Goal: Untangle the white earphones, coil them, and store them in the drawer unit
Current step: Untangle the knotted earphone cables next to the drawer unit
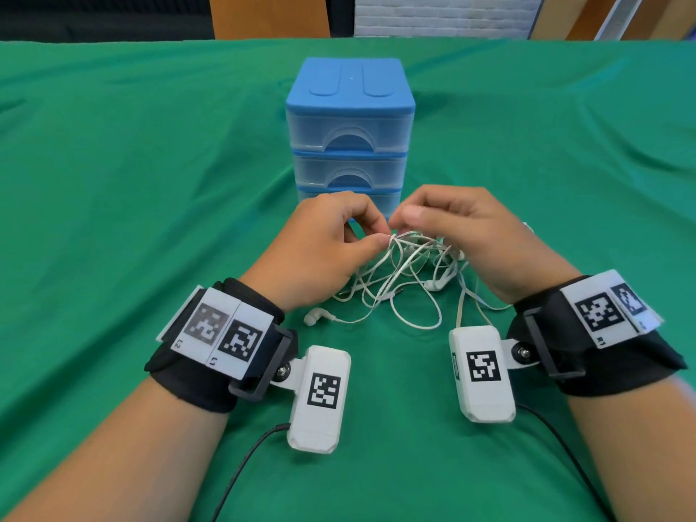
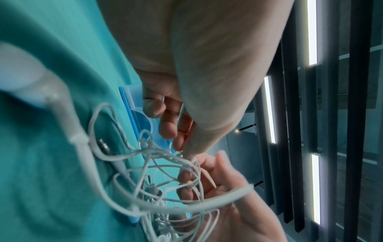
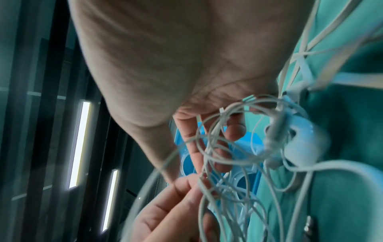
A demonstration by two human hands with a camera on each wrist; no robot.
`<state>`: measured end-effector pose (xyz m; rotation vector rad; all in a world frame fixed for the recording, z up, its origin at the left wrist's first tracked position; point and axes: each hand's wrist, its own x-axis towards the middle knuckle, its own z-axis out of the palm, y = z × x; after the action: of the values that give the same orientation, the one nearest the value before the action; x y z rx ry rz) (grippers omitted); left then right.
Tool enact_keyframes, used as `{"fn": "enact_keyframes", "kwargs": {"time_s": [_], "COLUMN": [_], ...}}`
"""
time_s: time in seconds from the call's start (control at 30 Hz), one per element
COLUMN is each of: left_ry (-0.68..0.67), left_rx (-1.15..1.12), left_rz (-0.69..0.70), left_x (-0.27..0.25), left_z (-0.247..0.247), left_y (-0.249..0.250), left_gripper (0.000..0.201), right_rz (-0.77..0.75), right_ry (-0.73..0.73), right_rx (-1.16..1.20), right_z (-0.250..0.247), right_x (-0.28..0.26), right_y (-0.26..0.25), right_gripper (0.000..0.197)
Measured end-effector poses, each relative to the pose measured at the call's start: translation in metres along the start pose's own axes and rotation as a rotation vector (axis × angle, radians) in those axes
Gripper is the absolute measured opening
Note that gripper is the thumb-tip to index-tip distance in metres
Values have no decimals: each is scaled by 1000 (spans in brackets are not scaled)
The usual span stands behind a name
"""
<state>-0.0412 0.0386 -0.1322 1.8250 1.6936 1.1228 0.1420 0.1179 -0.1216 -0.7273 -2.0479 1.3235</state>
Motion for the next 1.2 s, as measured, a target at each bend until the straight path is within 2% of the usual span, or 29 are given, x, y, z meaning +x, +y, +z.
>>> {"fn": "enact_keyframes", "kwargs": {"time_s": [0.13,0.33,0.43,0.6,0.73,0.83,0.93,1.0,1.2], "left_ry": [51,185,202,165,123,106,86,78,71], "left_rx": [-76,-502,-606,-468,-420,-378,-300,-254,-174], "left_rz": [13,-71,-72,41,71,61,85,101,100], "left_x": [1,4,4,4,4,5,6,7,8], "left_z": [-1,0,0,0,2,2,2,2,2], "left_y": [-1,4,4,5,4,2,1,0,-3], "left_gripper": [6,10,12,5,3,3,7,9,6], "right_rz": [-34,-52,-53,-136,-159,-110,7,73,118], "right_ry": [-53,-9,1,119,124,157,99,57,-89], "right_rx": [-147,-100,-125,-113,-228,-66,184,250,412], "right_z": [4,-1,-5,-4,6,5,1,0,-1], "right_x": [-2,-3,-4,-1,0,3,2,0,-1], "right_y": [3,-2,-1,-1,0,0,-6,-7,-8], "right_gripper": [12,15,14,15,14,10,6,6,10]}}
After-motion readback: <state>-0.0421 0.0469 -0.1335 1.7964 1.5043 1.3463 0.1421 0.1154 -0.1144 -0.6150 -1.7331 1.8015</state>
